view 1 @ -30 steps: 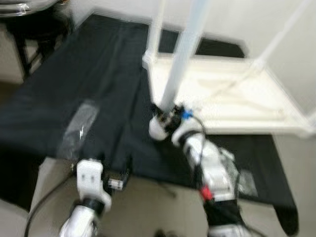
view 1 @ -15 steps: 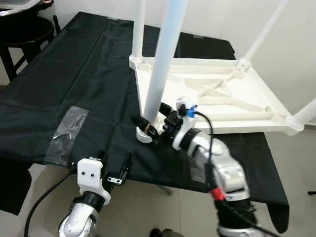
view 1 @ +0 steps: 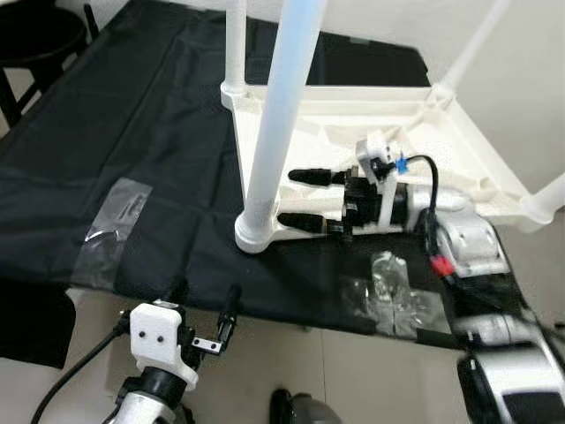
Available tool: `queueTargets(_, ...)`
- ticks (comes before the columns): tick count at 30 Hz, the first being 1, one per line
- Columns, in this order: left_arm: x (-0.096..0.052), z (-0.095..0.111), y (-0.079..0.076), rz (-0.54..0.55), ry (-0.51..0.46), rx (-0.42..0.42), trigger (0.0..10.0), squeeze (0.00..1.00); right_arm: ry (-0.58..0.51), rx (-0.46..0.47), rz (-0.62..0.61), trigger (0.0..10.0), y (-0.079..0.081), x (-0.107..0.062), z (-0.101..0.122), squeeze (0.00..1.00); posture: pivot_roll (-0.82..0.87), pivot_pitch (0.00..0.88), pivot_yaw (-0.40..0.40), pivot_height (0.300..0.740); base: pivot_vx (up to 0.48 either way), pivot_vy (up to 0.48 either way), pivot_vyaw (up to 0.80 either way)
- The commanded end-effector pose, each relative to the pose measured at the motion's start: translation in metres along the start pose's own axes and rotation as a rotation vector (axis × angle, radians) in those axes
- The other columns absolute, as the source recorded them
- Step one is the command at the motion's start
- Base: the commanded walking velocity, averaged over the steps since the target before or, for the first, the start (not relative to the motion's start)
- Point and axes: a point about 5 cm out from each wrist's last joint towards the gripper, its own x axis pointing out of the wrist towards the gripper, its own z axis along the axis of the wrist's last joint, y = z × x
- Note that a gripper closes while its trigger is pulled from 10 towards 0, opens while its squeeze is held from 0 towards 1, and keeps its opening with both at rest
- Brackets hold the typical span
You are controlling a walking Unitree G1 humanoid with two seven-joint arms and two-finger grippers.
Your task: Building children table
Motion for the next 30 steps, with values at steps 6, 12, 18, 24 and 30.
queueTargets(6,-0.008,0.004,-0.004,0.002,0.027,-0.006,10.0,0.00,-0.024,-0.007,0.134,10.0,-0.008,0.024,0.006,0.00,0.13,0.336,-0.135,0.740,0.000,0.000,0.00)
queueTargets(12,-0.010,0.006,-0.005,0.008,0.030,-0.005,10.0,0.00,-0.026,-0.025,0.213,10.0,-0.012,0.034,0.015,0.00,0.14,0.342,-0.141,0.740,0.000,0.000,0.00)
queueTargets(18,-0.010,0.007,-0.006,0.011,0.032,-0.006,10.0,0.00,-0.061,-0.034,0.251,5.4,-0.010,0.050,0.021,0.00,0.13,0.342,-0.143,0.740,0.000,0.000,0.00)
queueTargets(24,-0.006,0.006,-0.005,0.011,0.036,-0.009,10.0,0.00,-0.062,-0.038,0.298,0.0,-0.006,0.060,0.018,0.00,0.12,0.329,-0.145,0.740,0.000,0.000,0.00)
queueTargets(30,0.003,0.001,-0.002,0.017,0.030,-0.005,10.0,0.00,0.002,-0.110,0.218,0.0,-0.012,0.057,0.017,0.00,0.10,0.277,-0.162,0.740,0.000,0.000,0.00)
